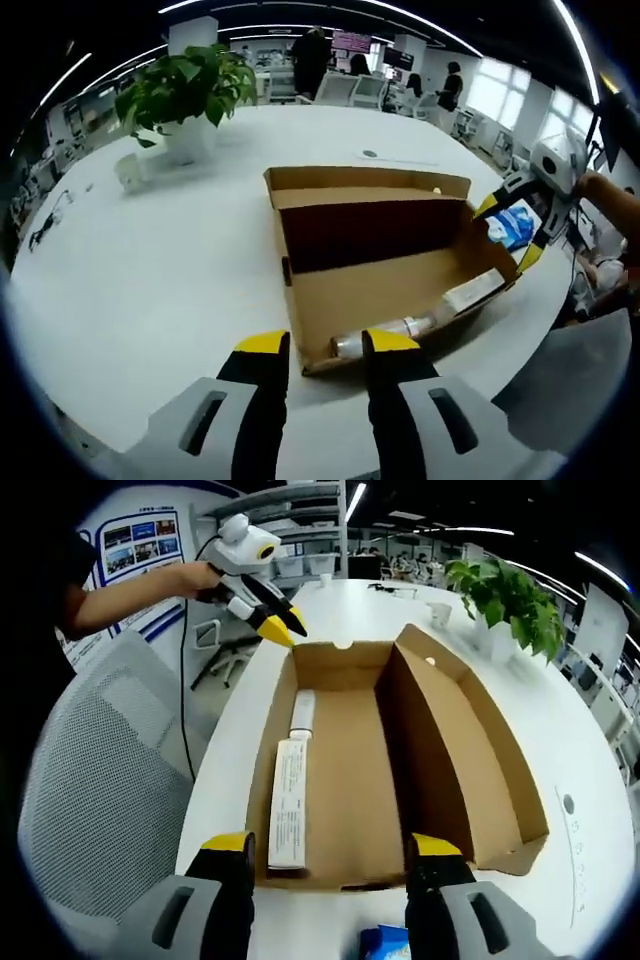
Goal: Operate the shoe box by opening the lid, removing the specified soft item, and placing it in the target area until the item is outside and the box remains undamaged.
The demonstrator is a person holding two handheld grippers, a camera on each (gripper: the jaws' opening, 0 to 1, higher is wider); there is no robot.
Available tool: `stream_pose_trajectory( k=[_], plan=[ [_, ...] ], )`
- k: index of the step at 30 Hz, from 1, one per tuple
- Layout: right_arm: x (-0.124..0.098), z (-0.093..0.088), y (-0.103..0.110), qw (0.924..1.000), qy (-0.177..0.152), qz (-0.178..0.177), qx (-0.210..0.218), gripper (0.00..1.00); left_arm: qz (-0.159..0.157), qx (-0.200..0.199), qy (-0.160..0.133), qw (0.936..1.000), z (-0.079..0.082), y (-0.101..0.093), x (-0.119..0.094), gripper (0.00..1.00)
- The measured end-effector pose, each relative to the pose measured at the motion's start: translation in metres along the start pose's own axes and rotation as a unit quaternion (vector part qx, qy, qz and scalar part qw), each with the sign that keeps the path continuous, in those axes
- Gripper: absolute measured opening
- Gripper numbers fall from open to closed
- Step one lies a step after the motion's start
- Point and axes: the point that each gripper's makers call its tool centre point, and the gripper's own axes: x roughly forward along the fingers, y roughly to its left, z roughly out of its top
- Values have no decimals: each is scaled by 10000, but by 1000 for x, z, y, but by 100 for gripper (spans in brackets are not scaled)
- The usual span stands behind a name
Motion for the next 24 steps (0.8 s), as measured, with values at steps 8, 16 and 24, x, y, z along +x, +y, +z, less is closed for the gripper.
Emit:
stream_pose_trajectory(
  k=[8,16,24],
  plan=[
    [24,-10,0,9994,245,212,155,55,158,-324,-47,9993,-7,9,2,10],
    [30,-8,1,9994,271,208,28,55,192,-410,-35,9990,-11,12,1,3],
    [34,-5,9,9990,273,191,-300,29,190,-361,27,9992,-11,11,1,3]
  ],
)
